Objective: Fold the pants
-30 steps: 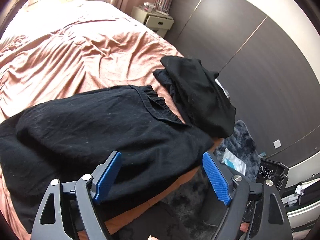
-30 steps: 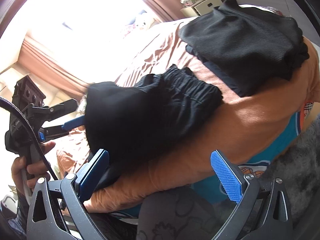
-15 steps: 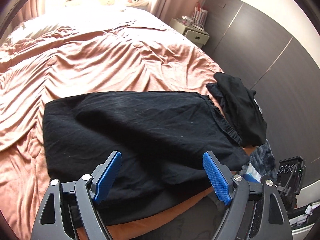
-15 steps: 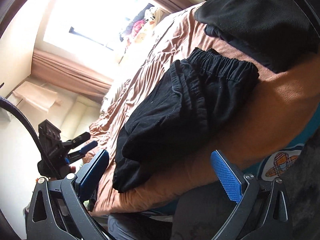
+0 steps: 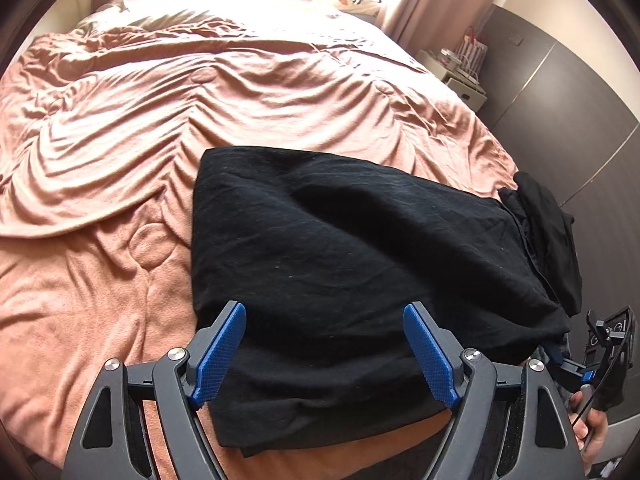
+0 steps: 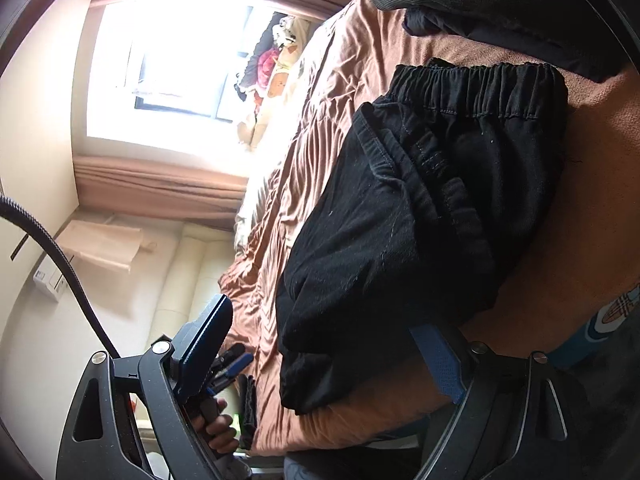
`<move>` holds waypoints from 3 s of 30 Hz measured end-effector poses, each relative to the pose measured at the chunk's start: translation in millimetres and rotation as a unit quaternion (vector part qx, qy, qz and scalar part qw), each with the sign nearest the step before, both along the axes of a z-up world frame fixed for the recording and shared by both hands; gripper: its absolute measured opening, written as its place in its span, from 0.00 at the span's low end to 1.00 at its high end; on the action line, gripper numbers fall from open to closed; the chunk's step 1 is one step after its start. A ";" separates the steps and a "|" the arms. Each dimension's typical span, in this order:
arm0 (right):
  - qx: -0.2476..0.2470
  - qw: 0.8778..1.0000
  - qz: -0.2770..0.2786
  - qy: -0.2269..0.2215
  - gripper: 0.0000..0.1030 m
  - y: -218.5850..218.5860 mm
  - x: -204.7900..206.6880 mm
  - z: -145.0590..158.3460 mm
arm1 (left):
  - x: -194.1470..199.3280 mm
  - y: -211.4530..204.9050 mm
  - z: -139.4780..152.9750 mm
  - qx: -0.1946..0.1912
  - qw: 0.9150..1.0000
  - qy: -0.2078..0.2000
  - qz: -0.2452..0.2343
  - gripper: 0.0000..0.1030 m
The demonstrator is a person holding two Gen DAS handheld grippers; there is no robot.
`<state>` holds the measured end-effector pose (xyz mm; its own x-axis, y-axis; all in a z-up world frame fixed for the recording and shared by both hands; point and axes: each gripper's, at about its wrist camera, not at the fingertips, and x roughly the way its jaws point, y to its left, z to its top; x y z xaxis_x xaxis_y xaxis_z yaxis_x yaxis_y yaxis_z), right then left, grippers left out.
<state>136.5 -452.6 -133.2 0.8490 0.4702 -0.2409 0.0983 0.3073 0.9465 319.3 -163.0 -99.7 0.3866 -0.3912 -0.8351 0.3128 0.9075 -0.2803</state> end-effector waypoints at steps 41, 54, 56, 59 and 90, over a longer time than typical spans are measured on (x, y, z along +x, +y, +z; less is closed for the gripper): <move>-0.211 0.966 -0.125 0.081 0.06 -42.6 4.6 0.2 | 41.5 53.2 -98.0 -0.136 0.977 0.149 0.064 0.45; -0.128 0.984 -0.090 0.084 0.45 -34.0 -45.2 -8.2 | 30.4 56.4 -77.1 -0.138 0.981 0.122 0.057 0.25; -0.107 0.988 -0.073 0.081 0.45 -31.4 -43.0 -15.4 | 32.6 51.4 -83.0 -0.128 0.982 0.130 0.056 0.25; -0.099 0.989 -0.063 0.084 0.45 -28.6 -34.1 -22.1 | 33.8 44.5 -91.4 -0.109 0.982 0.142 0.053 0.29; -0.134 0.989 0.002 0.069 0.16 44.7 42.3 -13.3 | 27.8 136.8 -6.7 -0.064 0.989 0.042 0.127 0.07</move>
